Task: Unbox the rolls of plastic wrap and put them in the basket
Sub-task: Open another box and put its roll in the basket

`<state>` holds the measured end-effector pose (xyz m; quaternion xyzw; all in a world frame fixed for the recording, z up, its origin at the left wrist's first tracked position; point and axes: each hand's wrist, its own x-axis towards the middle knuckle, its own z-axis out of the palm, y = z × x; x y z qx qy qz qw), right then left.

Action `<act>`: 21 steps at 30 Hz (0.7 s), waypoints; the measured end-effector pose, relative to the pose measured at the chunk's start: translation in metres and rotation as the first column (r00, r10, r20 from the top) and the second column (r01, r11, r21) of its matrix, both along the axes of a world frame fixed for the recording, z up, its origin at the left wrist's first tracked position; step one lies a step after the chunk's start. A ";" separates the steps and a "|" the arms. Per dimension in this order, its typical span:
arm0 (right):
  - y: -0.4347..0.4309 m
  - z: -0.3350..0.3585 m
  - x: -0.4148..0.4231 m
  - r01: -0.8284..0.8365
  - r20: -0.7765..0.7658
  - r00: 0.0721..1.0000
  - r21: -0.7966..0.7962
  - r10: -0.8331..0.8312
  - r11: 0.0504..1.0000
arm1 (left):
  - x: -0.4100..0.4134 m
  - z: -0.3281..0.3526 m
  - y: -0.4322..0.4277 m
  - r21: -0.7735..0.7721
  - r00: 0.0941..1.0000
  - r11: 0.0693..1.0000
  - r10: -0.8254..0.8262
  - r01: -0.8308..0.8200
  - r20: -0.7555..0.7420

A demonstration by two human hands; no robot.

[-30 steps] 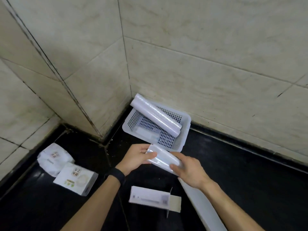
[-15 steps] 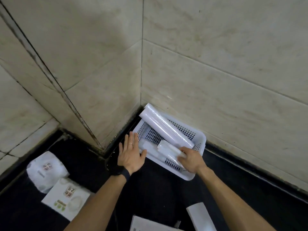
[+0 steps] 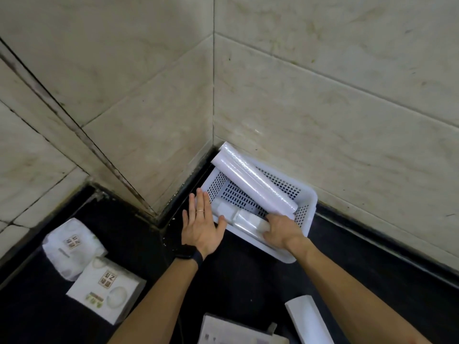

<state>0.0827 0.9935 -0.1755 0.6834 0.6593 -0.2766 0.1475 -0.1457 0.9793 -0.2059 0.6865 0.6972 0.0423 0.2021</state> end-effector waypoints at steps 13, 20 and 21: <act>-0.016 -0.003 0.004 -0.038 -0.050 0.998 0.159 0.047 0.986 | -0.001 0.000 -0.002 0.060 0.996 0.998 -0.024 0.029 -0.082; 0.003 0.014 0.012 0.170 -0.183 0.978 0.401 -0.103 0.900 | -0.003 -0.001 -0.002 0.050 0.995 0.998 -0.036 0.040 -0.093; 0.009 0.015 0.011 0.188 -0.194 0.974 0.422 -0.114 0.887 | -0.003 -0.001 -0.002 0.054 0.995 0.998 -0.040 0.045 -0.089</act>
